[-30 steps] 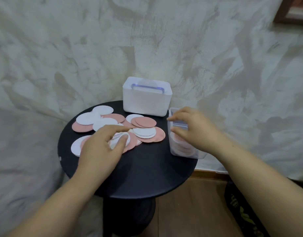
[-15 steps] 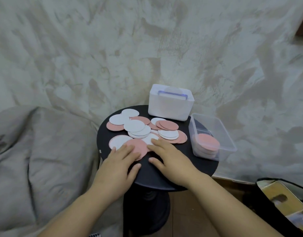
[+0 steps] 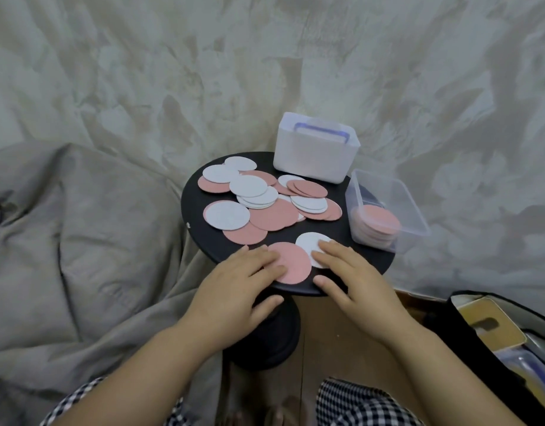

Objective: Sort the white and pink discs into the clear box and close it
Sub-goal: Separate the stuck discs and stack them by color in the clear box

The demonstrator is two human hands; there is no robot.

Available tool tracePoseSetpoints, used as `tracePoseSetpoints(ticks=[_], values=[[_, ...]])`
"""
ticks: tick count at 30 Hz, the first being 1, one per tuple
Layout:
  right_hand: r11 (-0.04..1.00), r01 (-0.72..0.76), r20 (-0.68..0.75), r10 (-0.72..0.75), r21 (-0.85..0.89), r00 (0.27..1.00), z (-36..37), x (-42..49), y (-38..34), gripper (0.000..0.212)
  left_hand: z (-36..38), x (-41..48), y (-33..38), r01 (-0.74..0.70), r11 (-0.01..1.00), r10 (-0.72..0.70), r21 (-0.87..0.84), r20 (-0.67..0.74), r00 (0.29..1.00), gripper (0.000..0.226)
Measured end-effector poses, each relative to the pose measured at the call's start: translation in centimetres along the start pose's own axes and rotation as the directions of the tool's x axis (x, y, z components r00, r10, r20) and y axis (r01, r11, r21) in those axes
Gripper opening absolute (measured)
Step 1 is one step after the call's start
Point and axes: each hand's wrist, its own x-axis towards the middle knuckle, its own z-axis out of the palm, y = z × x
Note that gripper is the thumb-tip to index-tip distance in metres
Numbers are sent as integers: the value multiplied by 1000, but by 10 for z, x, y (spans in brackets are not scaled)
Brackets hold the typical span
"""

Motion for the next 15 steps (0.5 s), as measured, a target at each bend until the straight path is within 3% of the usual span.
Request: tracePoseSetpoints(ticks=[4,6,9,12,15], values=[[997,43,-83,-38,67,996,1,-18,12,59,-3,-6,-2,6,987,-32,-162,-161,986,28],[994,67,-168,-51,89,984,1,-24,15,42,-8,-6,0,19,982,-63,-190,-227,972,27],[980,75,-271,-22,185,962,-6,-28,9,23,-19,-6,6,123,936,-232,-329,-318,919,25],[913,-4,-310,143,408,940,-22,-24,-8,10,-28,-3,16,264,766,-523,-587,-331,785,11],[748,-67,-297,343,660,891,-25,-12,-24,6,-29,2,26,322,483,-710,-814,-149,688,11]])
